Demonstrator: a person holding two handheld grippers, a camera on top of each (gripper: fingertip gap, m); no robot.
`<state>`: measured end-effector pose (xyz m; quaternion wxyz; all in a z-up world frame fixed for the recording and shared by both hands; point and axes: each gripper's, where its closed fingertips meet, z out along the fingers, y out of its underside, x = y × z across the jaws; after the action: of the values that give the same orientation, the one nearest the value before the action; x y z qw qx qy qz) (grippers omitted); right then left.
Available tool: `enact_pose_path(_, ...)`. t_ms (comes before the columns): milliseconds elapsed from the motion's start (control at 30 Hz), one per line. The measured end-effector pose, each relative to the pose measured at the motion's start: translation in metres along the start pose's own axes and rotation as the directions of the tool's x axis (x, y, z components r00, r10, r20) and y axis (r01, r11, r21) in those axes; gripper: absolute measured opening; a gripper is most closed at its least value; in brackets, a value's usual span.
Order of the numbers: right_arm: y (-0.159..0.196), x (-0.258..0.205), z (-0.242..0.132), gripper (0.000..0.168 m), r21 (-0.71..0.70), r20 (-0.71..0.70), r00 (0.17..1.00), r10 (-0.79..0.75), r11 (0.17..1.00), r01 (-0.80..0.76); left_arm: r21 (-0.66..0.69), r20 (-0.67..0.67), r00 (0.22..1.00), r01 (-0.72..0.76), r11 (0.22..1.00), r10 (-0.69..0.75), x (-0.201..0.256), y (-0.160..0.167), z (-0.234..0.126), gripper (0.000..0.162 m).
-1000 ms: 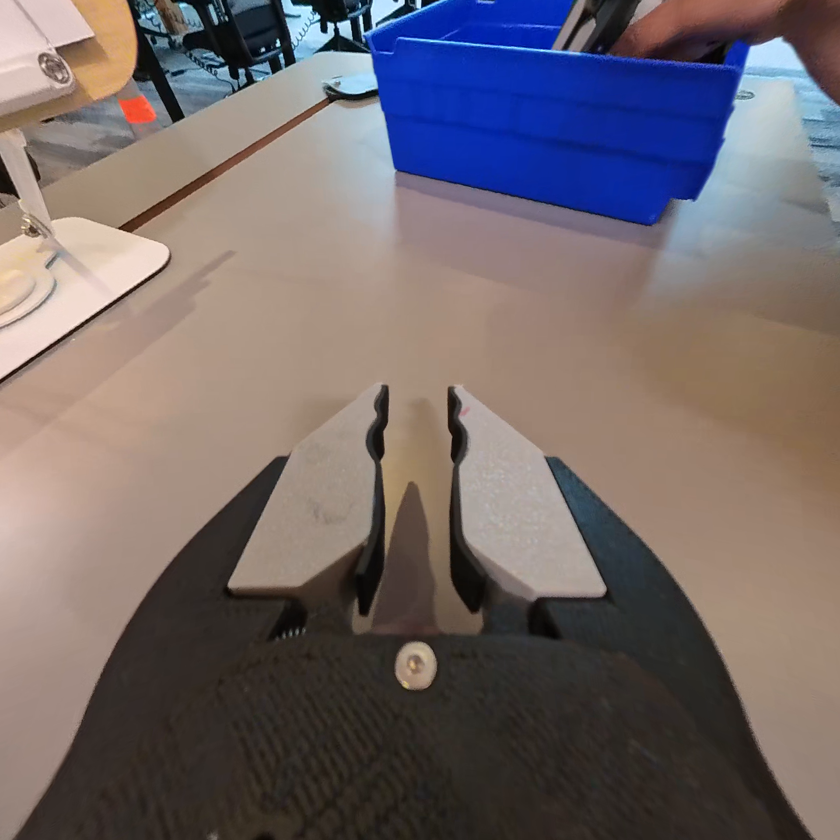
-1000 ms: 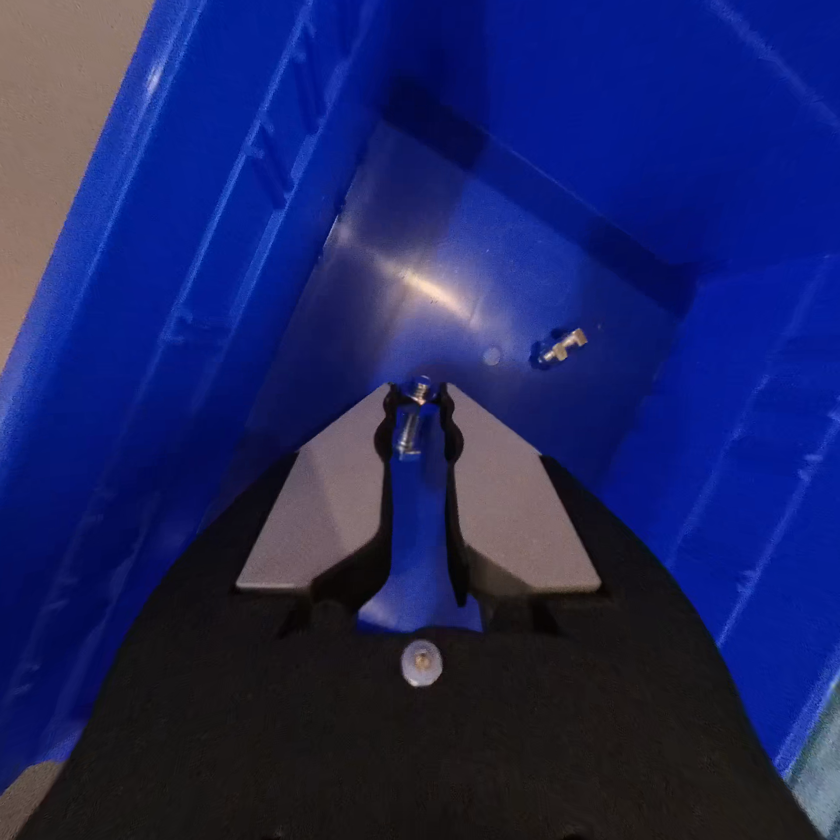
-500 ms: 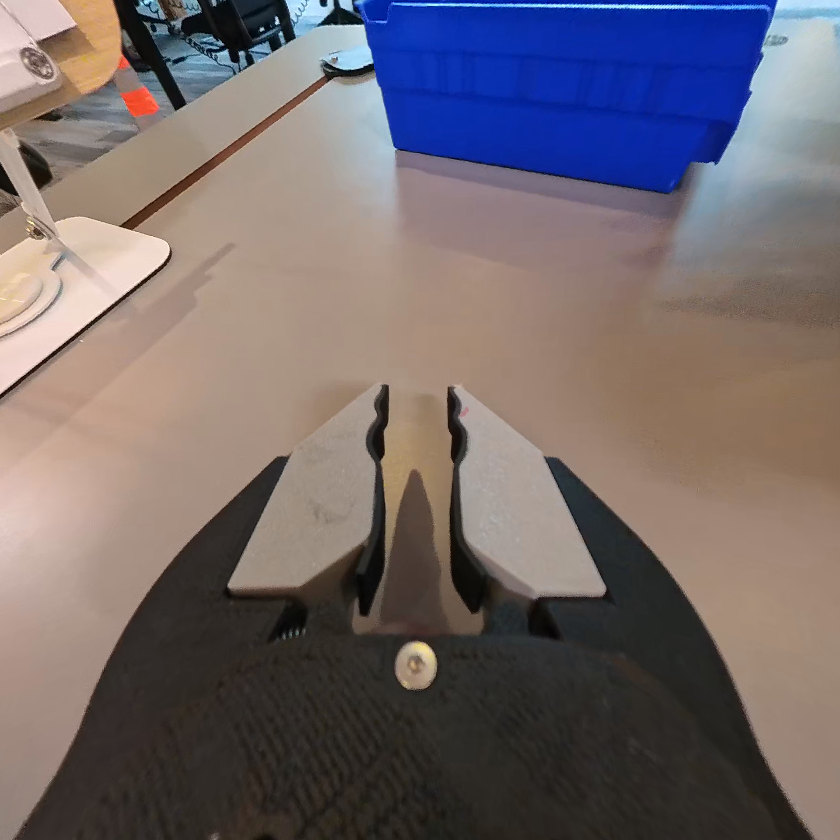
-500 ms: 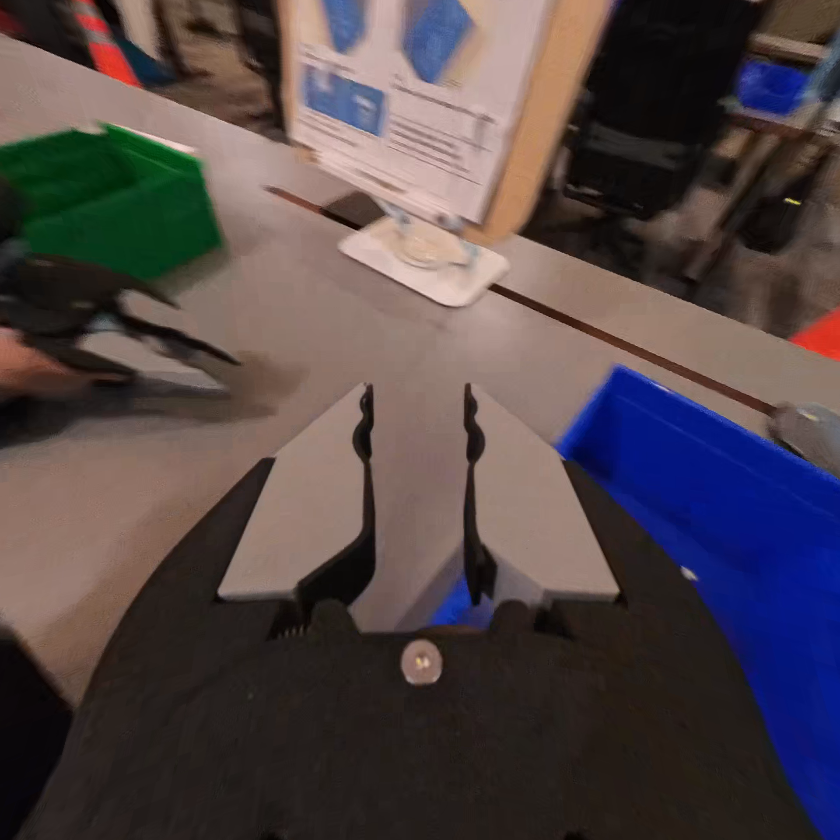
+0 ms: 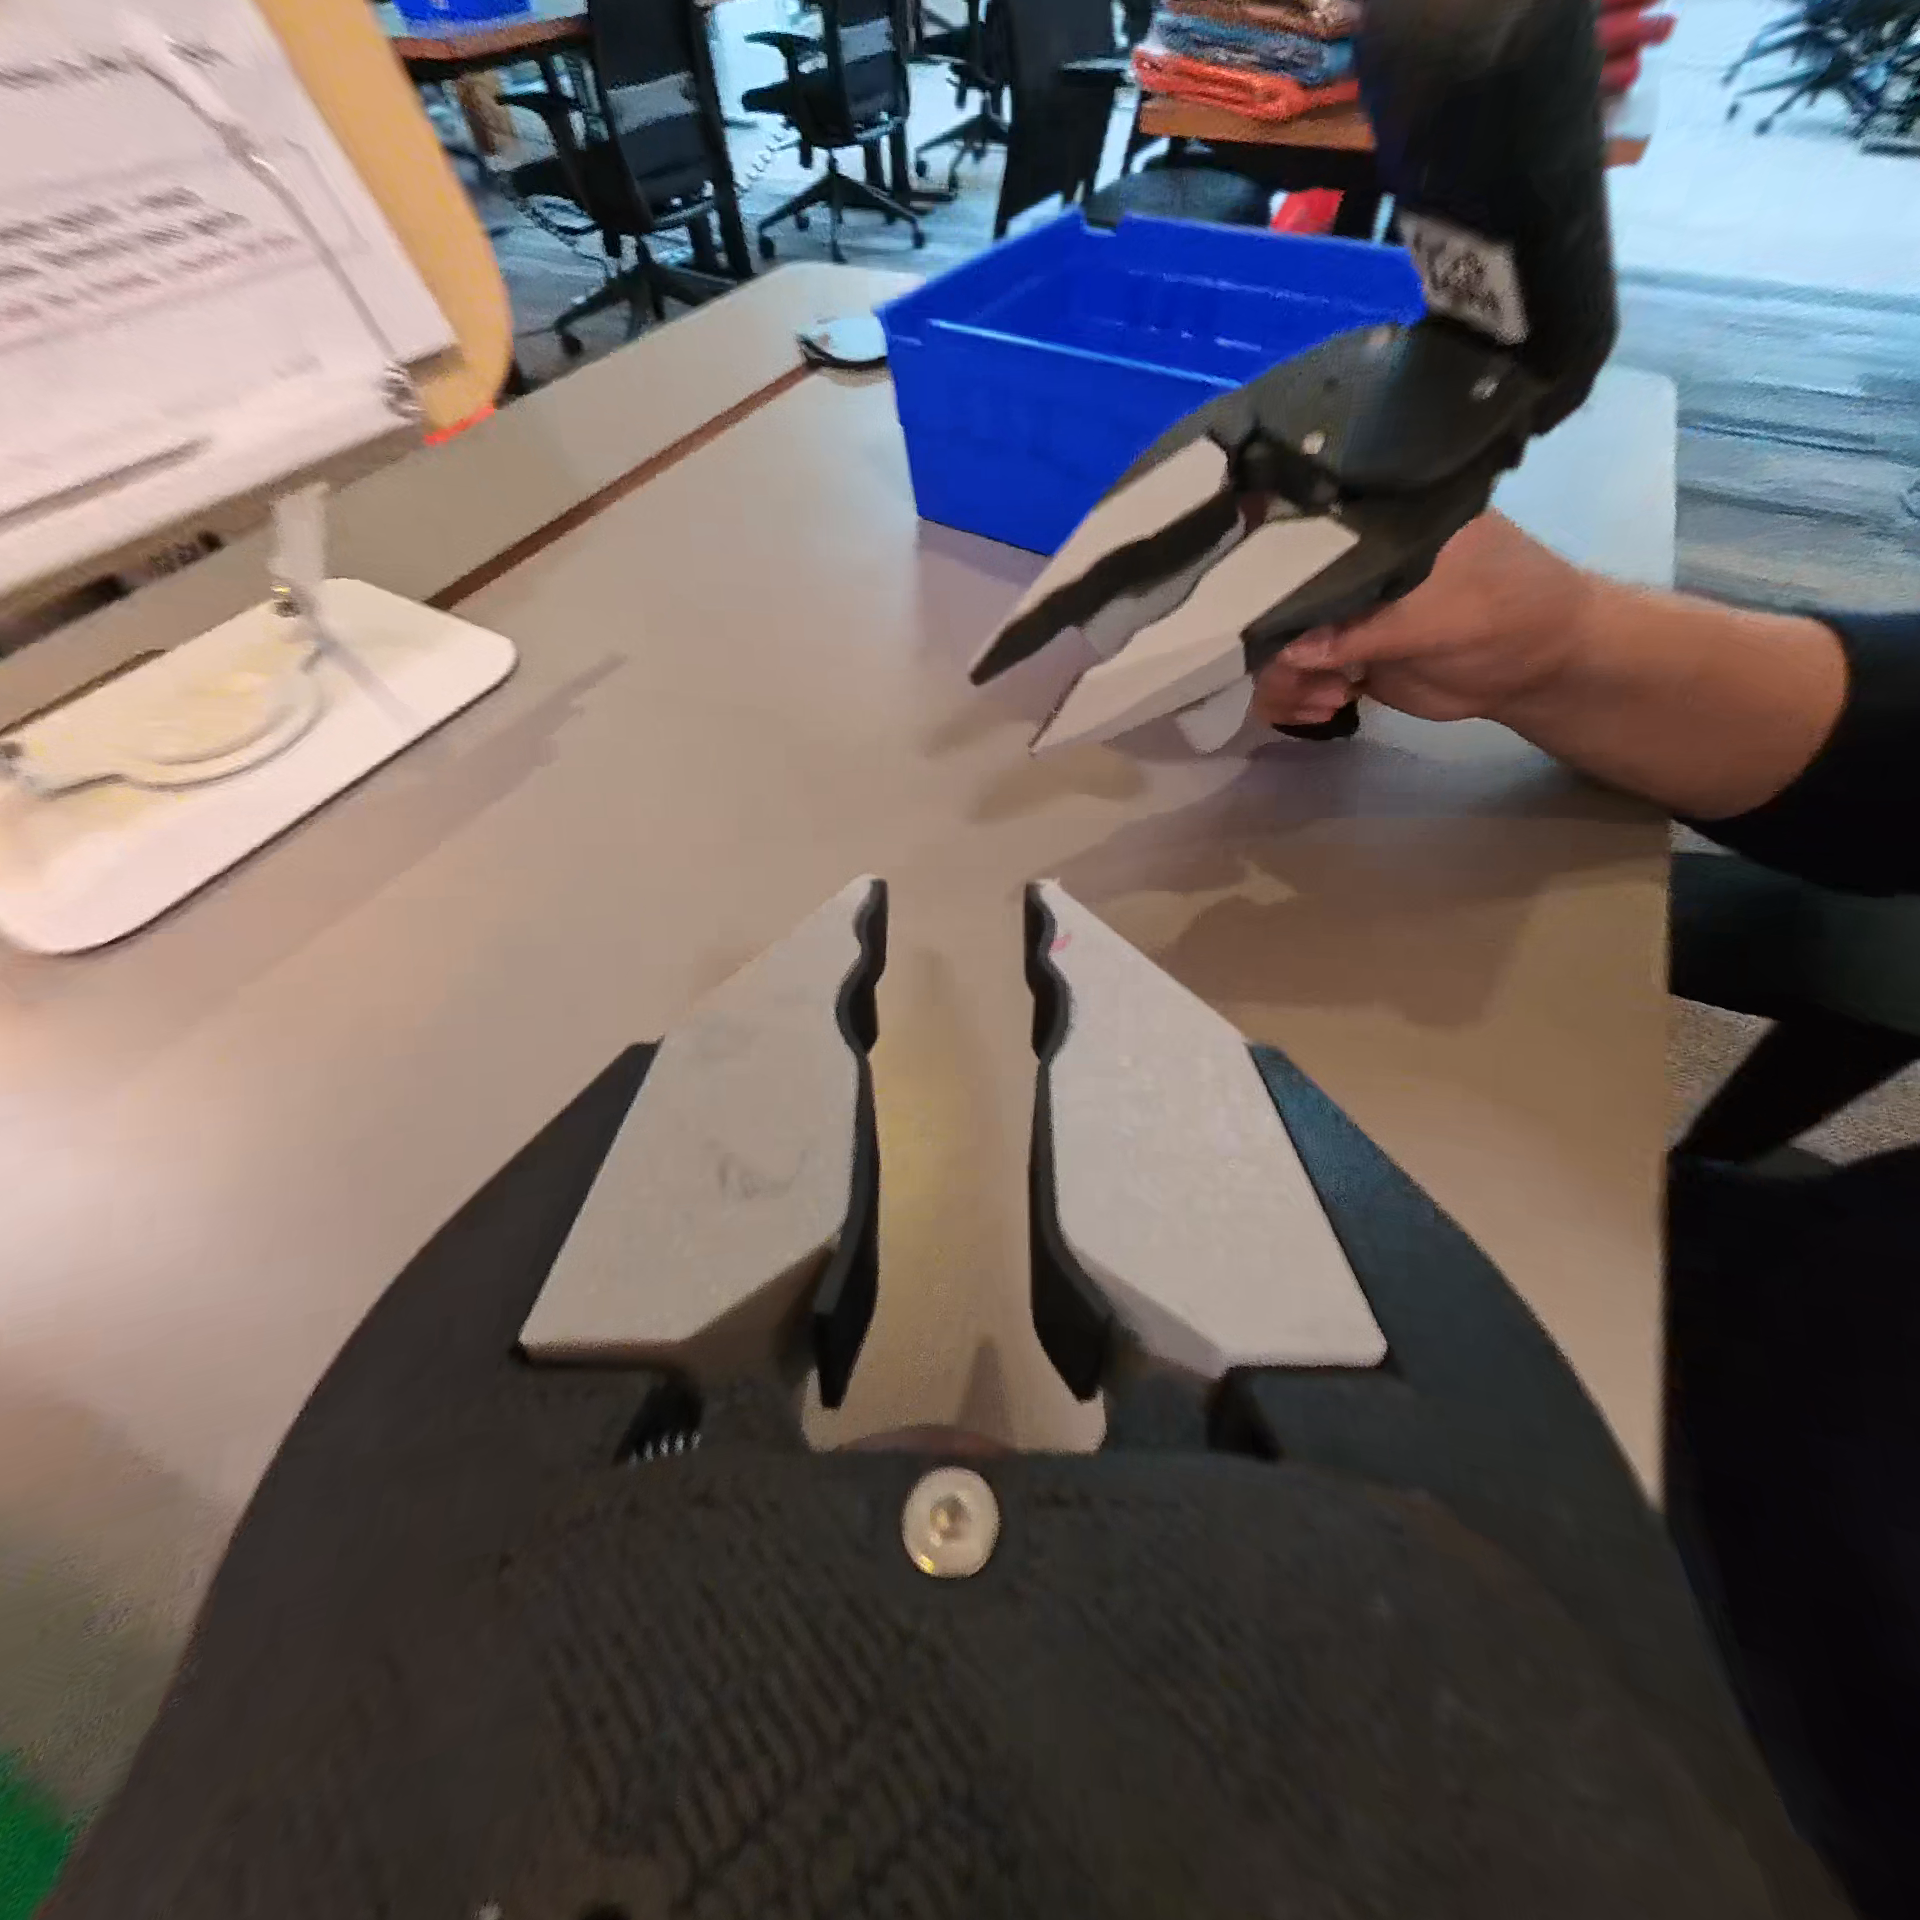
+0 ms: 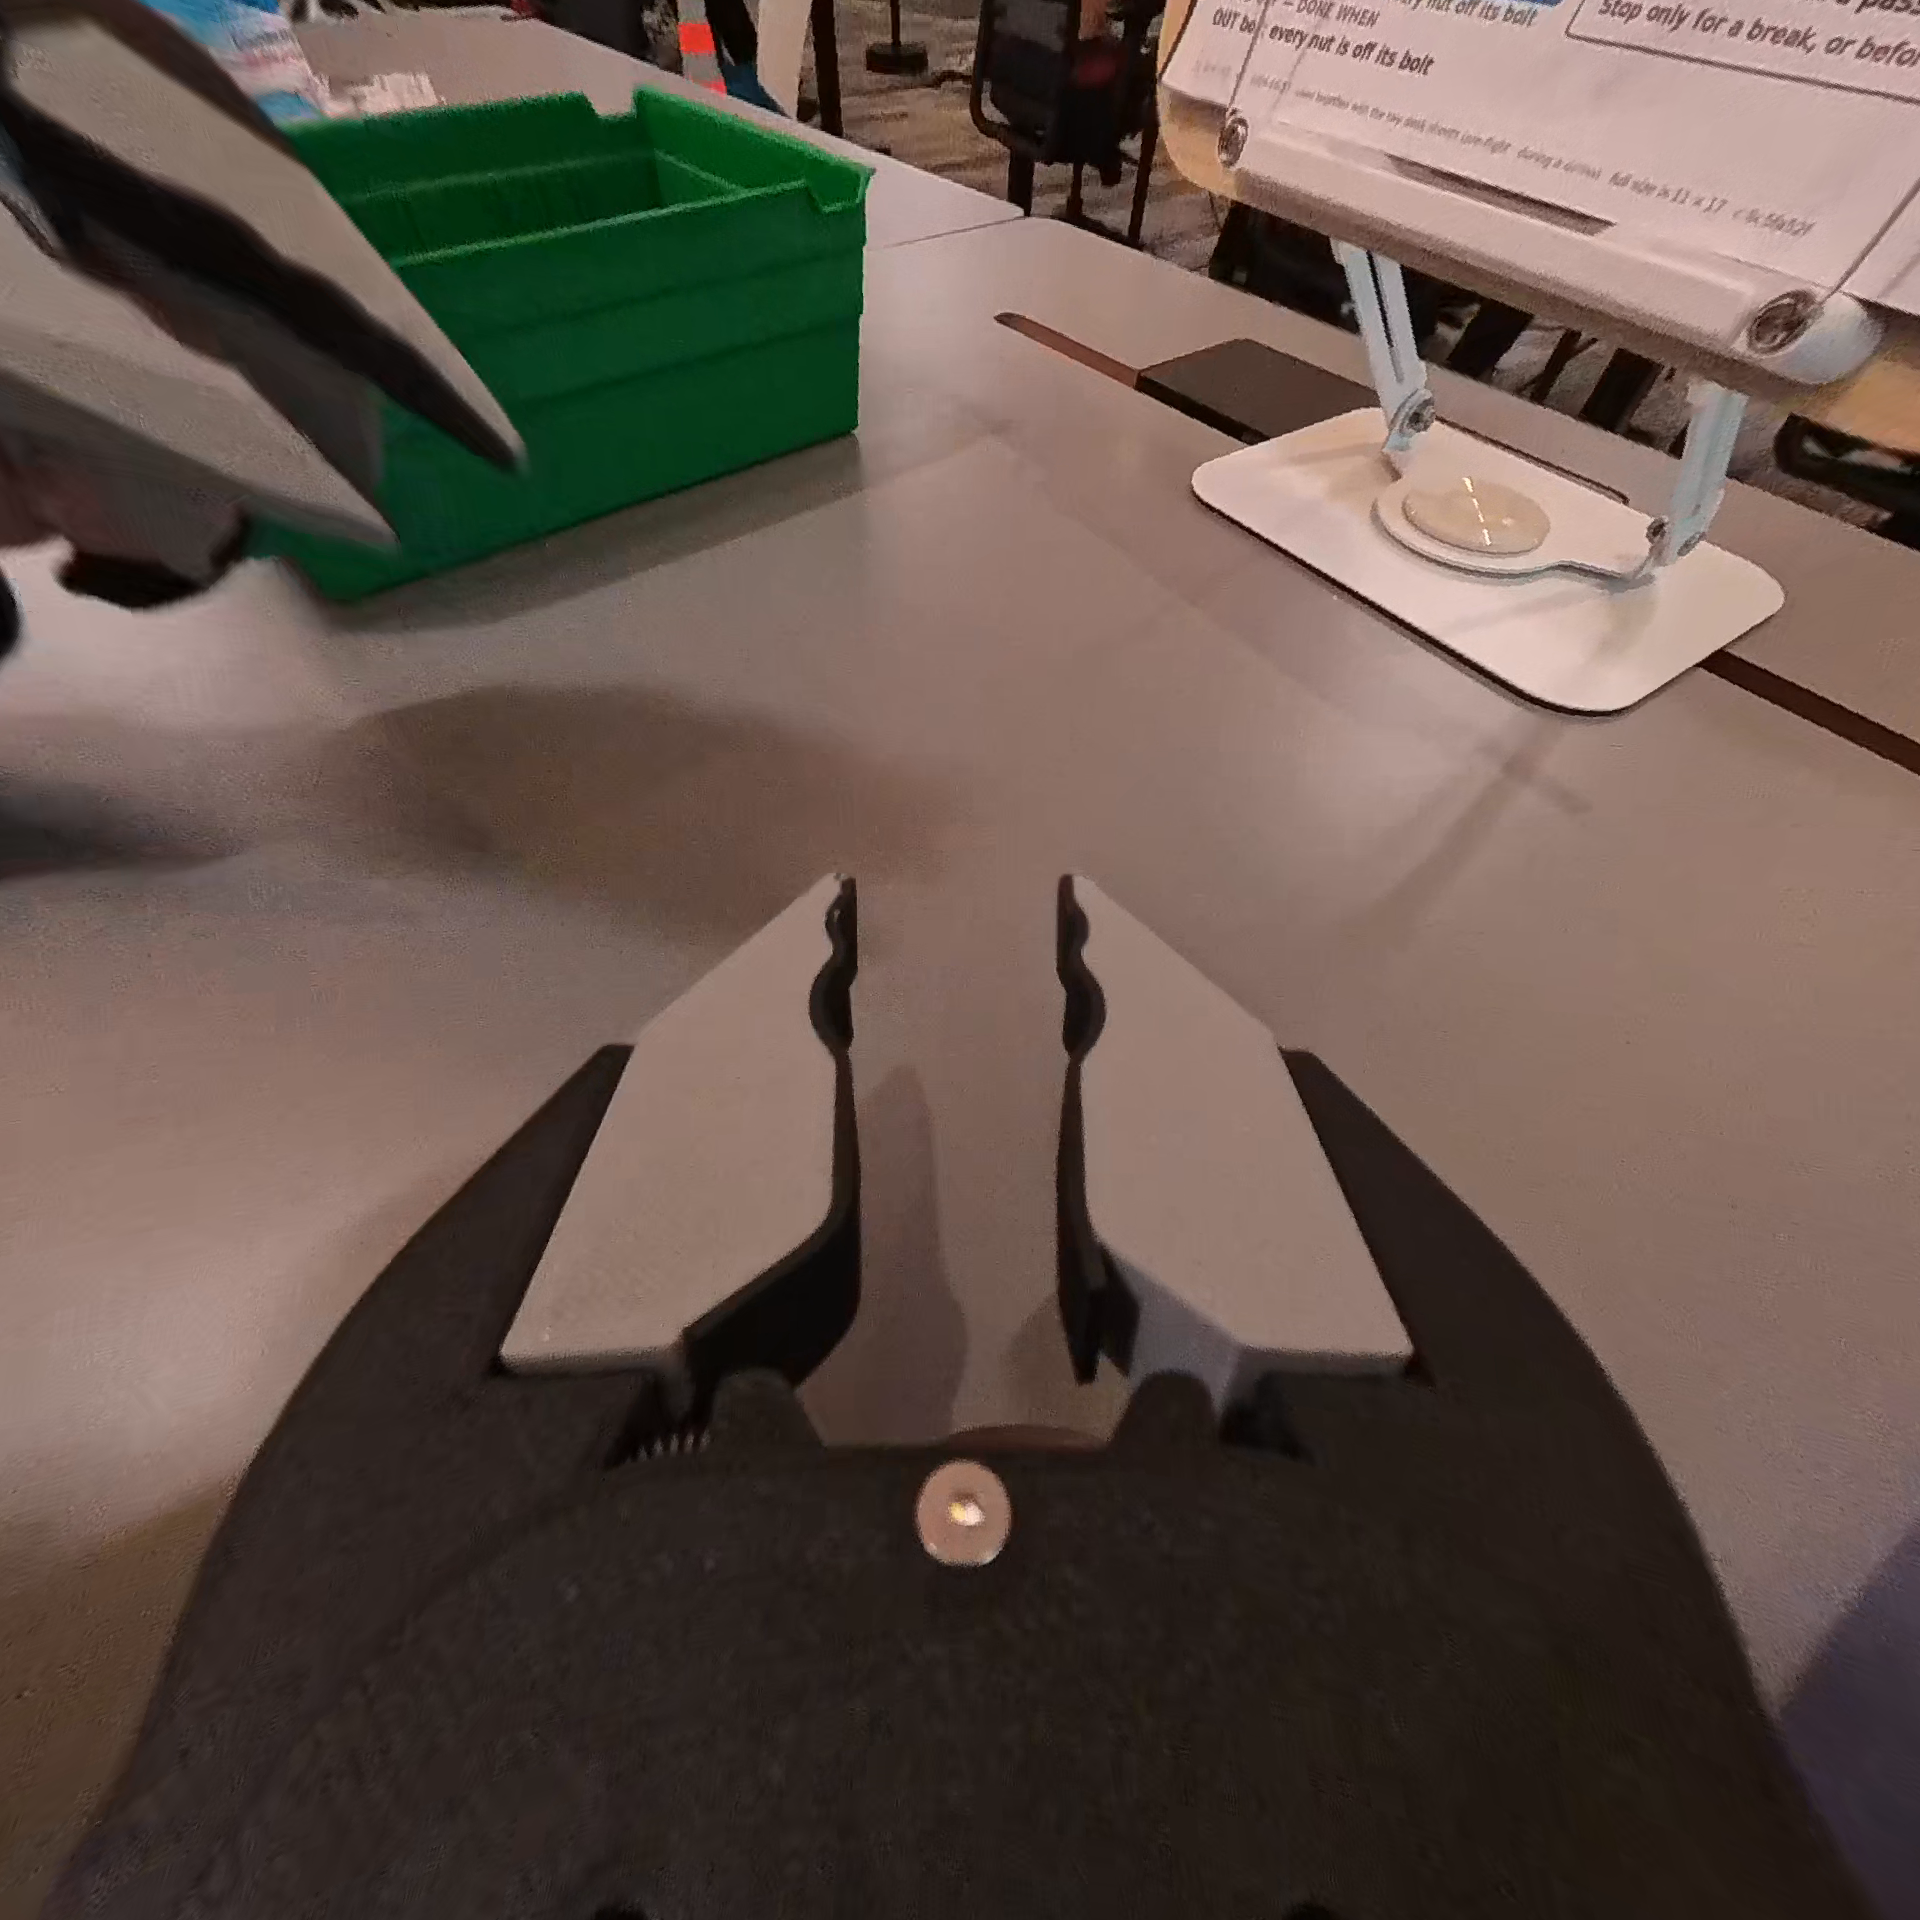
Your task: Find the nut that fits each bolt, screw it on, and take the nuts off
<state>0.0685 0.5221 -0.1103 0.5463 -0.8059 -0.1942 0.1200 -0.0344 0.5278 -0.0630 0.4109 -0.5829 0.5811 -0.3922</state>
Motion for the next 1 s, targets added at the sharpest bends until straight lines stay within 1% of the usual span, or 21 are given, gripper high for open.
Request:
enact_pose_path(100, 0.009, 0.002, -0.002, 0.035, -0.037, -0.021, 1.0, -0.019, 0.999, 0.018, 0.01, -0.006, 0.997, 0.081, 0.997, -0.081, -0.014, -0.013, -0.059, 0.023)
enact_pose_path(133, 0.008, 0.001, -0.004, 0.036, -0.032, -0.024, 0.999, -0.026, 0.999, 0.026, -0.007, 0.015, 0.995, 0.1, 0.995, -0.1, -0.025, -0.012, -0.078, 0.023)
enact_pose_path(167, 0.006, 0.0, -0.006, 0.035, -0.023, -0.026, 0.999, -0.031, 0.999, 0.03, -0.041, 0.079, 0.992, 0.102, 0.994, -0.099, -0.042, -0.006, -0.097, 0.023)
enact_pose_path(233, 0.004, -0.005, -0.008, 0.035, -0.012, -0.014, 0.999, -0.03, 0.999, 0.03, -0.169, 0.243, 0.967, 0.114, 0.979, -0.071, -0.086, 0.022, -0.135, 0.021)
enact_pose_path(267, 0.002, -0.008, -0.008, 0.035, -0.006, -0.004, 1.0, -0.031, 0.999, 0.031, -0.259, 0.27, 0.959, 0.16, 0.952, -0.087, -0.101, 0.045, -0.151, 0.021)
enact_pose_path(300, 0.001, -0.011, -0.008, 0.035, -0.003, 0.005, 0.999, -0.036, 0.999, 0.036, -0.347, 0.256, 0.955, 0.233, 0.909, -0.147, -0.107, 0.07, -0.163, 0.022)
enact_pose_path(367, 0.002, -0.013, -0.007, 0.035, -0.013, -0.002, 0.998, -0.057, 0.998, 0.057, -0.469, 0.236, 0.922, 0.384, 0.795, -0.306, -0.112, 0.113, -0.181, 0.021)
enact_pose_path(400, 0.003, -0.013, -0.006, 0.036, -0.017, -0.014, 0.997, -0.07, 0.997, 0.069, -0.517, 0.256, 0.905, 0.426, 0.742, -0.341, -0.116, 0.132, -0.188, 0.019)
enact_pose_path(433, 0.004, -0.013, -0.006, 0.036, -0.021, -0.021, 0.996, -0.082, 0.996, 0.081, -0.553, 0.289, 0.898, 0.44, 0.708, -0.333, -0.123, 0.147, -0.193, 0.017)
enact_pose_path(500, 0.005, -0.014, -0.005, 0.036, -0.029, -0.022, 0.996, -0.09, 0.996, 0.089, -0.616, 0.323, 0.905, 0.423, 0.665, -0.276, -0.131, 0.17, -0.197, 0.013)
enact_pose_path(600, 0.007, -0.015, -0.005, 0.036, -0.031, -0.015, 0.997, -0.08, 0.996, 0.08, -0.685, 0.348, 0.91, 0.412, 0.601, -0.226, -0.137, 0.191, -0.198, 0.014)
enact_pose_path(667, 0.007, -0.013, -0.006, 0.036, -0.027, -0.024, 0.997, -0.079, 0.997, 0.078, -0.666, 0.338, 0.901, 0.433, 0.607, -0.272, -0.137, 0.189, -0.191, 0.012)
enact_pose_path(733, 0.005, -0.012, -0.008, 0.036, -0.021, -0.028, 0.997, -0.072, 0.997, 0.072, -0.671, 0.352, 0.897, 0.442, 0.596, -0.268, -0.14, 0.193, -0.191, 0.005)
enact_pose_path(1000, -0.004, -0.009, -0.016, 0.036, 0.02, -0.036, 0.997, -0.067, 0.998, 0.067, -0.678, 0.361, 0.887, 0.462, 0.572, -0.288, -0.139, 0.196, -0.191, 0.005)
